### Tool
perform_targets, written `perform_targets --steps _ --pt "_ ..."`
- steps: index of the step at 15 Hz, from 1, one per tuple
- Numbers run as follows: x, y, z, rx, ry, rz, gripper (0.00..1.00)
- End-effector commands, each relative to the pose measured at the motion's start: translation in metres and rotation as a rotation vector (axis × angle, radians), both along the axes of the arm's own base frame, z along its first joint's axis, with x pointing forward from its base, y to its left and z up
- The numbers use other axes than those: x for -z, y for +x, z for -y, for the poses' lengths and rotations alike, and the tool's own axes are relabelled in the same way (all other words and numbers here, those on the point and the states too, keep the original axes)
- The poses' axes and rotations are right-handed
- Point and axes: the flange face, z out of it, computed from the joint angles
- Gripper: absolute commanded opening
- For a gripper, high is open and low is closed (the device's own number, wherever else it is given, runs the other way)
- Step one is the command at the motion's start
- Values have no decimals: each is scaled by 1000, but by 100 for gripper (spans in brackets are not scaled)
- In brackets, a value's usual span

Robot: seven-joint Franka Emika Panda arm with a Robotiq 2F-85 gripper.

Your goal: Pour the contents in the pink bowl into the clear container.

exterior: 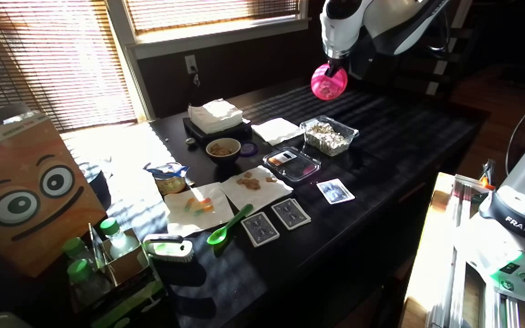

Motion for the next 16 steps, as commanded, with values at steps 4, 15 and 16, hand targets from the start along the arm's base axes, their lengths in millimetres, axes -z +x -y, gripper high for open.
perform_targets --steps 4,15,16 --pt "5 -5 -15 -107 -117 -42 1" --pt "19 -11 -34 -143 -324 -101 1" --pt "20 -11 -37 -144 -333 -103 1"
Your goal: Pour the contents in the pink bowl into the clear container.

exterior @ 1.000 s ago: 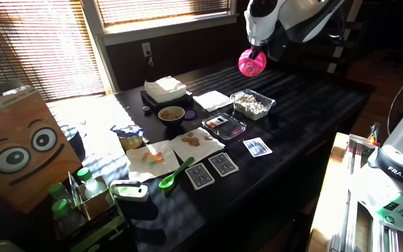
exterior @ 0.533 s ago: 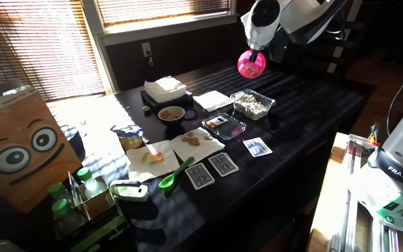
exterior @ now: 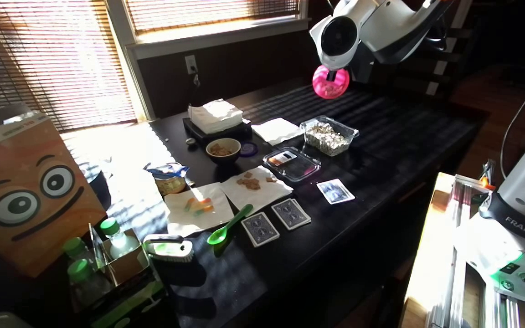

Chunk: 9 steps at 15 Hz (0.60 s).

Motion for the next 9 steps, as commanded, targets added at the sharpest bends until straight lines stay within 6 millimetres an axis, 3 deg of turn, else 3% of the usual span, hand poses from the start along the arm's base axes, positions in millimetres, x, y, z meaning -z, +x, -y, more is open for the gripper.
perform_targets --steps 1,9 --pt "0 -5 -11 -17 -47 16 1" --pt "-2 -3 -21 -9 -148 27 1"
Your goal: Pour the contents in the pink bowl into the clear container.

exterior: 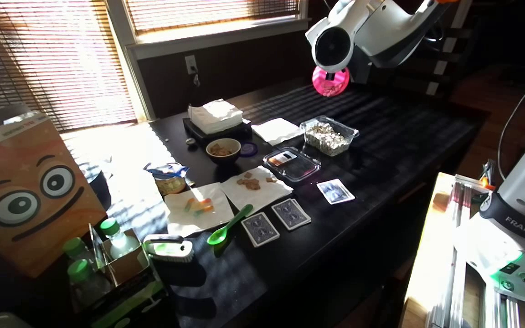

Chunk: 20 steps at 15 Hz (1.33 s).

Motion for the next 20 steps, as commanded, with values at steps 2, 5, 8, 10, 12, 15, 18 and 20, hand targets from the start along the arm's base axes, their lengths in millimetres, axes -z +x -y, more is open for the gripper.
perform_targets --steps 2,5,8,10,12,15,18,20 --pt "-3 -4 -12 -19 -64 27 1" --pt "-3 -1 -17 -25 -81 28 1" --pt "-3 0 -22 -21 -126 32 1" --pt "-2 -1 -26 -29 -131 26 1" --pt "0 -3 -28 -40 -133 16 1" --pt "1 -3 -29 -48 -143 10 1" --pt "2 -4 -29 -44 -169 6 1" --pt "2 -6 -29 -41 -193 6 1"
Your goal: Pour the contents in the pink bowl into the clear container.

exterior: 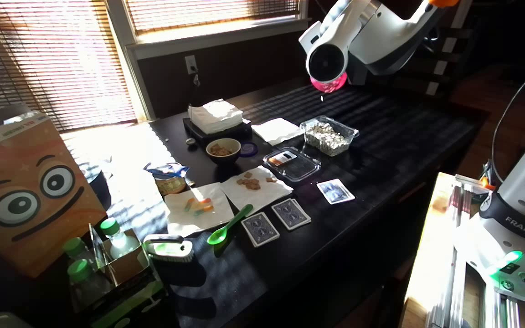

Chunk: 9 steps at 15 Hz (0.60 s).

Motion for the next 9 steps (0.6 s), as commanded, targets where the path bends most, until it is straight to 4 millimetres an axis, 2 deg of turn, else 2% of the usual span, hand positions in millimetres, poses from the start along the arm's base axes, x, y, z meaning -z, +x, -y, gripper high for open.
perform_targets --steps 1,9 --pt "0 -7 -4 -18 -64 10 1" --pt "2 -11 -7 -22 -103 3 1"
